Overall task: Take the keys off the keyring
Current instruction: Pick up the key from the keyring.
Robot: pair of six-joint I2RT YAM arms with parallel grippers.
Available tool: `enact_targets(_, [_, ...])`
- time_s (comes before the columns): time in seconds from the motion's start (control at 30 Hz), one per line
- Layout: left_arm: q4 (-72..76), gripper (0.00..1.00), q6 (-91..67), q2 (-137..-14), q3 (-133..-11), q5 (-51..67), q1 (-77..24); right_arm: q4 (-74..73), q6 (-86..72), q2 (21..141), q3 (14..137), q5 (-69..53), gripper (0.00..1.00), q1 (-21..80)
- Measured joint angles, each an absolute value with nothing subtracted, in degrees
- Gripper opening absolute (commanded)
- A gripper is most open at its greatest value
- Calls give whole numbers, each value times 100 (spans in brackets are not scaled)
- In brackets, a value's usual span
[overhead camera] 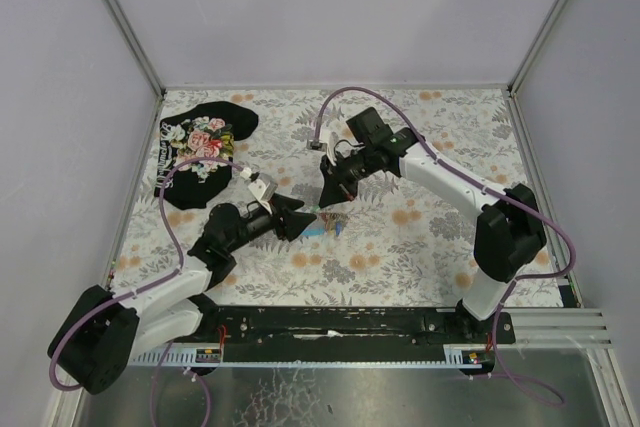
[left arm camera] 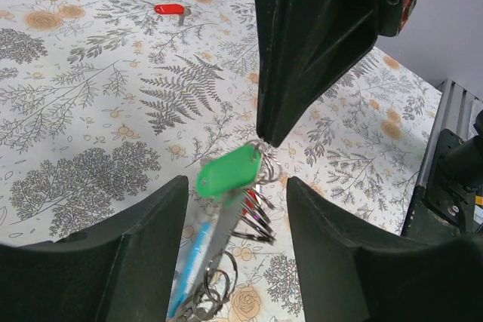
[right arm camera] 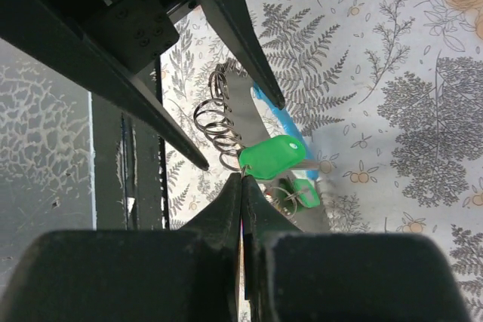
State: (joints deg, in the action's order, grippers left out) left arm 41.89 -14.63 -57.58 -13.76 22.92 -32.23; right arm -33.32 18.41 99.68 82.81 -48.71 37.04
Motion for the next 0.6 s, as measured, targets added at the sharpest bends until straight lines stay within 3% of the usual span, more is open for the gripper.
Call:
enact_targets(0.4, [3623, 52, -1839, -5043, -1444, 1861, -3223, -2882, 1199, 9915, 7883, -5376, 0, 3586])
enact_targets(0.6, [3201, 42, -2578, -4912, -1544, 1658, -3223, -2438, 711, 9915, 7579, -5599, 0, 3463])
